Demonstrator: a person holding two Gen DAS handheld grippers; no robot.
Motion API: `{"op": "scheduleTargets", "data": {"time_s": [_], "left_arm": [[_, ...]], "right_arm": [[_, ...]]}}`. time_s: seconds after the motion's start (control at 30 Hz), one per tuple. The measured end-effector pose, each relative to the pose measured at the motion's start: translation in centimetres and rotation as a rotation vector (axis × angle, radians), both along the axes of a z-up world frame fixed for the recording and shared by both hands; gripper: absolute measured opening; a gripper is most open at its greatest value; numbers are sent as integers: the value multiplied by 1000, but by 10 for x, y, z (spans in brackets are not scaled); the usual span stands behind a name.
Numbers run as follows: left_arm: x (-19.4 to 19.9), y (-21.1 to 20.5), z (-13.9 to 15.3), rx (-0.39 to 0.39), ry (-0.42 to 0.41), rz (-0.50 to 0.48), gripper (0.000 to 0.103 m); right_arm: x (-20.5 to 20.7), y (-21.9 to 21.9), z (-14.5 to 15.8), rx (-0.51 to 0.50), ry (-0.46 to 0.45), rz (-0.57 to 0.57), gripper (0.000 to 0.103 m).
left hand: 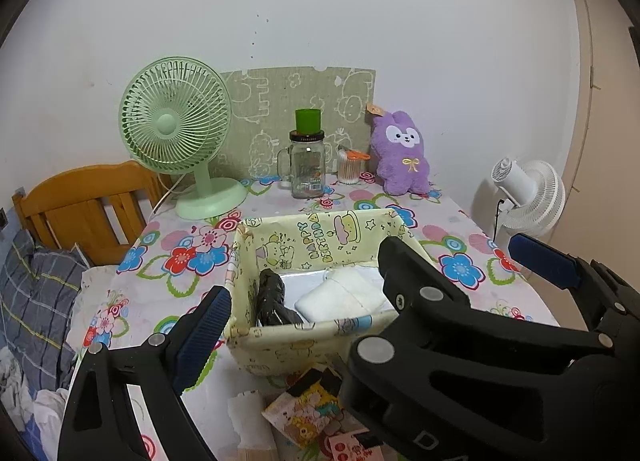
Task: Organize soft objects
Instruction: 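Withdraw both open tools from the basket toward the remaining items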
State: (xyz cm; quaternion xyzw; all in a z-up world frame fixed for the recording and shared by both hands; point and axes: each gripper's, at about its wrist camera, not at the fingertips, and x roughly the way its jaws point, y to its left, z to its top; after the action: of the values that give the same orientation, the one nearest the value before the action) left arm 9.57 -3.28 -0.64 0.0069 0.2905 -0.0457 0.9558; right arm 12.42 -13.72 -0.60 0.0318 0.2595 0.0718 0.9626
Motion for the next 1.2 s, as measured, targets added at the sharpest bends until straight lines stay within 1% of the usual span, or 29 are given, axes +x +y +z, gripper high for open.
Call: {"op": "scheduleTargets", "data": {"time_s": [0.37, 0.6, 0.93, 1.2], "left_arm": [[-25, -1, -7, -10, -9, -1, 95], [-39, -2, -16, -14, -6, 2, 95], [-57, -3, -36, -16, 5, 13, 95], [-72, -8, -49, -18, 17, 3, 95]], "right_arm": [[-28, -1, -7, 7, -9, 0, 100], [-42, -2, -16, 7, -4, 2, 100], [-61, -4, -35, -4, 15, -3, 100], [-77, -10, -50, 1, 27, -7, 100]]}}
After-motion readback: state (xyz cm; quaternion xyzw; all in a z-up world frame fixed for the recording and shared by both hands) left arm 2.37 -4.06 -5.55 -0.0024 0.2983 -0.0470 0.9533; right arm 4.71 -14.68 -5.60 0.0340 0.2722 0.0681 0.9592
